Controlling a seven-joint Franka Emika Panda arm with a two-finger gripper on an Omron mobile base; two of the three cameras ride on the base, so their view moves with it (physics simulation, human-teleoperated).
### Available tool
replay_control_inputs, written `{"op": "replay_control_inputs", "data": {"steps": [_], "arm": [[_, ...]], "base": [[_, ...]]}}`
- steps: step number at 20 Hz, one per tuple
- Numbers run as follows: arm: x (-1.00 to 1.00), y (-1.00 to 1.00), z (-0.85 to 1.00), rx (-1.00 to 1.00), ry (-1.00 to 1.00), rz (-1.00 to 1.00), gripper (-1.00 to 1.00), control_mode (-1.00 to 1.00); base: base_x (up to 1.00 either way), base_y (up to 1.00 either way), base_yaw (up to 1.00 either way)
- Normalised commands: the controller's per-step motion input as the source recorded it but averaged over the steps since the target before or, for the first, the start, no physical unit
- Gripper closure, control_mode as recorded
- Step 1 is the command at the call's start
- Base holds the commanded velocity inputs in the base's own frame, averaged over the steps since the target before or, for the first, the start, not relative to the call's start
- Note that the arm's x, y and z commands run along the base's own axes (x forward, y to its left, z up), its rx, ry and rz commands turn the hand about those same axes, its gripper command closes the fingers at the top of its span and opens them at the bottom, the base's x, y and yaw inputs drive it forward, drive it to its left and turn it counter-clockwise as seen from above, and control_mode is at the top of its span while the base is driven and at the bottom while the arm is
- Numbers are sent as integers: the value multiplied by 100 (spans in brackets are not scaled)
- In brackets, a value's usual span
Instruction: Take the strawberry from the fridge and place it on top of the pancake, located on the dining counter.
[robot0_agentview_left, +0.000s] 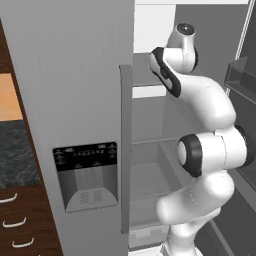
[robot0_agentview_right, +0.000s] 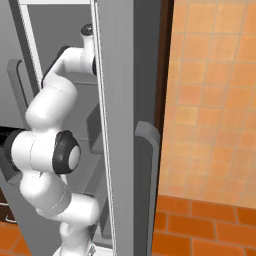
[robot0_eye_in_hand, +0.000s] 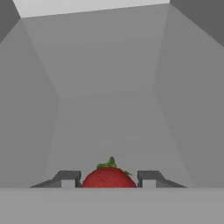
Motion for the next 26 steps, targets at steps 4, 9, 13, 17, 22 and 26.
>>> {"op": "replay_control_inputs", "data": {"steps": [4, 9, 13, 17, 22, 26], "arm": [[-64, 9, 4, -2, -11, 0, 100, -100], [-97, 4, 8, 0, 0, -1, 100, -100], [-100, 19, -3, 0, 7, -1, 100, -100], [-100, 41, -12, 0, 10, -2, 100, -100], [-100, 8, -27, 0, 7, 0, 100, -100], [-100, 0, -49, 0, 5, 0, 100, -100]], "base": [[0, 0, 0], [0, 0, 0], [0, 0, 0], [0, 0, 0], [0, 0, 0], [0, 0, 0]]}}
